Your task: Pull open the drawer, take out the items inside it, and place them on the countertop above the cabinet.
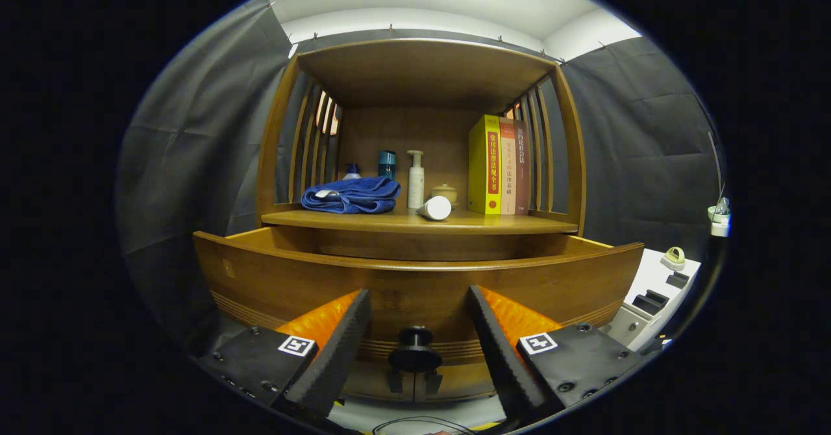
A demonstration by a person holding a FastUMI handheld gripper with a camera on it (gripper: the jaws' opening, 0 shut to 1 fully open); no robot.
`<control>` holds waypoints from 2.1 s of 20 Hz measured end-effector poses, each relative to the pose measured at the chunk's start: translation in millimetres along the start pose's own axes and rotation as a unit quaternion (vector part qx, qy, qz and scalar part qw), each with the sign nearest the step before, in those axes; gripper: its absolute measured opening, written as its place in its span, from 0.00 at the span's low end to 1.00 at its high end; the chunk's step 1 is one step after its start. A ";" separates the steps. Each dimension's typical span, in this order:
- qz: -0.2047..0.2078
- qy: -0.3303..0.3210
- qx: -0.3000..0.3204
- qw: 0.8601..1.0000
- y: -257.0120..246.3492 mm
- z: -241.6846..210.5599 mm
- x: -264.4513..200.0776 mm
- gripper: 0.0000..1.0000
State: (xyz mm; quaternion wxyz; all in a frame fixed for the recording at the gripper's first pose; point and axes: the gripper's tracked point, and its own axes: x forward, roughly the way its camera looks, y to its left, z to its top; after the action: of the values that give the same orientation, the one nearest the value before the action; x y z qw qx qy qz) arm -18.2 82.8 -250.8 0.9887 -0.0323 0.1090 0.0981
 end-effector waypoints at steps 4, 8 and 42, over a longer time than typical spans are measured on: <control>-0.003 0.017 0.002 1.000 3.2 -7.4 24.2 0.99; -0.001 0.029 0.007 1.000 4.3 -17.9 47.8 0.99; -0.010 -0.051 0.001 0.999 3.3 152.6 37.0 0.99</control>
State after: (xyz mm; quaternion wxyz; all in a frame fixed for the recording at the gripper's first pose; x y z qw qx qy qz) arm 48.5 106.0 -110.4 0.9939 -0.0271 0.0586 0.0899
